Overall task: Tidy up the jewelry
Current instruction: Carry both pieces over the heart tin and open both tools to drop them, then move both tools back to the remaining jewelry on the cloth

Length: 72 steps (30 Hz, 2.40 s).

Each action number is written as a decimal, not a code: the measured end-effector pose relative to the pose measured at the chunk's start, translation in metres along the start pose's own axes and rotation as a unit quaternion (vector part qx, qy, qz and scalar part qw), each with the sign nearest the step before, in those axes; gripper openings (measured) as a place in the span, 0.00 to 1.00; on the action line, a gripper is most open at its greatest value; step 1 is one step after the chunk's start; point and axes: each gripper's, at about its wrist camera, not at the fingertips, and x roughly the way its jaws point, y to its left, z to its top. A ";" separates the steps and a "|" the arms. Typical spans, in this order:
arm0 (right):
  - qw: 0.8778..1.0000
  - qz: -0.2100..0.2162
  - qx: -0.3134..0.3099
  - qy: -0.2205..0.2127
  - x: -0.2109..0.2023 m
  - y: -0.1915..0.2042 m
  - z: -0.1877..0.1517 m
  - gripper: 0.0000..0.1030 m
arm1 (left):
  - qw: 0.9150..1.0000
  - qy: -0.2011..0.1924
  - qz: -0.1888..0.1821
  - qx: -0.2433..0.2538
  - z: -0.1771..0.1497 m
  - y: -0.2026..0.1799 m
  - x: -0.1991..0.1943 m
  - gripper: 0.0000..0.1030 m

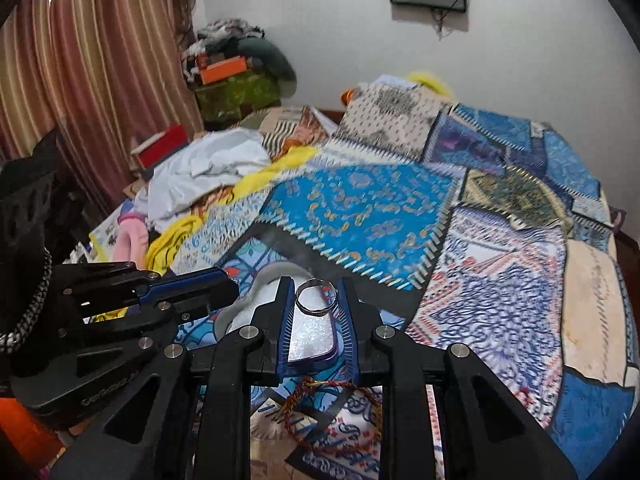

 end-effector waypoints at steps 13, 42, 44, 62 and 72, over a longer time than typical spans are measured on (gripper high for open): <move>0.997 0.023 -0.016 0.073 0.037 0.003 -0.010 0.19 | 0.999 0.038 -0.026 0.010 -0.011 0.006 0.018 0.06; 0.999 -0.027 0.022 -0.001 -0.038 -0.019 -0.001 0.31 | 1.000 -0.008 0.027 0.004 0.001 -0.005 -0.039 0.34; 0.999 -0.039 0.026 -0.011 -0.049 -0.024 -0.002 0.31 | 1.000 -0.010 0.027 0.005 0.002 -0.009 -0.042 0.39; 0.988 -0.117 0.090 -0.039 -0.114 -0.085 -0.056 0.43 | 0.999 0.029 0.010 0.017 -0.010 -0.055 -0.024 0.43; 0.987 -0.117 0.112 -0.004 -0.106 -0.104 -0.086 0.43 | 0.997 0.072 -0.013 -0.020 -0.029 -0.058 0.005 0.43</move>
